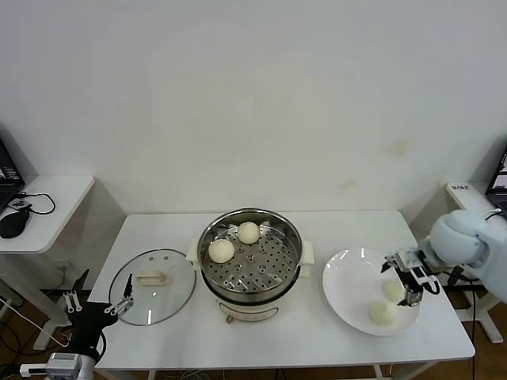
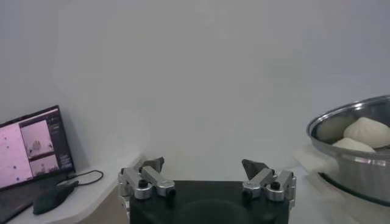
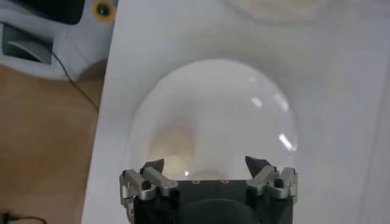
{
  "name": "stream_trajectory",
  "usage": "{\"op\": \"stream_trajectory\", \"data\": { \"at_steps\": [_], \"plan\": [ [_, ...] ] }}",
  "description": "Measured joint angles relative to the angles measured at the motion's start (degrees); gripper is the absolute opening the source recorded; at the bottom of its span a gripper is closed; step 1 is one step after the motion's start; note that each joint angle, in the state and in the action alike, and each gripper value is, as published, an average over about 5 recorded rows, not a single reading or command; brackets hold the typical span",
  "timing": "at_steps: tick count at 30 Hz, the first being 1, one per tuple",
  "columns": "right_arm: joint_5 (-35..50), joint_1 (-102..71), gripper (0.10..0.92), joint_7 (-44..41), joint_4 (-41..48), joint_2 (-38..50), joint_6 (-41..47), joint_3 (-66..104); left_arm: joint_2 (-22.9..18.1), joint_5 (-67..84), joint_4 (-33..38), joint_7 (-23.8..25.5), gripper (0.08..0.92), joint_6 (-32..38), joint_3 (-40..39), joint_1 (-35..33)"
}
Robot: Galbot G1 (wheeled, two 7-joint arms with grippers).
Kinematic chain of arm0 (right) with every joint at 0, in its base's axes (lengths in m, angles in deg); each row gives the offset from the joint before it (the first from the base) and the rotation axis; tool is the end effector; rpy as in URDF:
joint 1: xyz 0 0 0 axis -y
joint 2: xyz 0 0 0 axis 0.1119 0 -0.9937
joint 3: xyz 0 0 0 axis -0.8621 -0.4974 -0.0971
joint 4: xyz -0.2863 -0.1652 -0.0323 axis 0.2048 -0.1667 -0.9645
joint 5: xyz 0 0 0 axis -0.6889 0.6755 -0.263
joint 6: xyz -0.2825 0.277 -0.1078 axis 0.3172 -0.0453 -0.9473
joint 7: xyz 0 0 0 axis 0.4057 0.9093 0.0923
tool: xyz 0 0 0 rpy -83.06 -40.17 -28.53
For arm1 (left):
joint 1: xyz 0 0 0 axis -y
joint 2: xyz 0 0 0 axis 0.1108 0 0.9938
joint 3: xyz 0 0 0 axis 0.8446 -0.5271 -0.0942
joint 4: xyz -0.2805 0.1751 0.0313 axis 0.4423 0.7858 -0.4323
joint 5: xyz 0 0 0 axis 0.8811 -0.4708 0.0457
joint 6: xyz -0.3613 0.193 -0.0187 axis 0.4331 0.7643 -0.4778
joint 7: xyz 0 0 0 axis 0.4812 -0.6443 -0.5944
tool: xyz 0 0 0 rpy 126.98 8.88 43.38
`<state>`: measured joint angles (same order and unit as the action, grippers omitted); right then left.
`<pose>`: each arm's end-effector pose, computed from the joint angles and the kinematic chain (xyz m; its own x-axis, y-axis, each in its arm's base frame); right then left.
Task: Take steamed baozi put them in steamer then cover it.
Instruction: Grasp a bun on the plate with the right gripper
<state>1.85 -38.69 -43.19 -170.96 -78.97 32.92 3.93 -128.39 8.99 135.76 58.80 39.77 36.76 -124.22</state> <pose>0.4467 -0.1377 -0.1575 -0.1606 -0.0426 0.9861 -0.9687 -0.1848 -0.1657 0.2066 0.1059 -0.2473 -0.9920 -0.1055 0.0693 -0.0780 0.9438 0.3211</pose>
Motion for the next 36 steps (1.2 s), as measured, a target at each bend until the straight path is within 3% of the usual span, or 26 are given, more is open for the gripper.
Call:
{"op": "stream_trajectory", "data": {
  "at_steps": [23,36],
  "plan": [
    [-5.1,-16.2,0.810,2.5,9.3,-7.4,0.0,9.4,-0.9,-0.4,-0.4,0.1,0.823,-0.1,1.0,-0.7],
    [-3.7,-14.9,0.634,1.4,9.5,-7.5,0.9,9.8,-1.0,-0.4,-0.4,0.1,0.823,0.0,0.6,-0.4]
  ]
}}
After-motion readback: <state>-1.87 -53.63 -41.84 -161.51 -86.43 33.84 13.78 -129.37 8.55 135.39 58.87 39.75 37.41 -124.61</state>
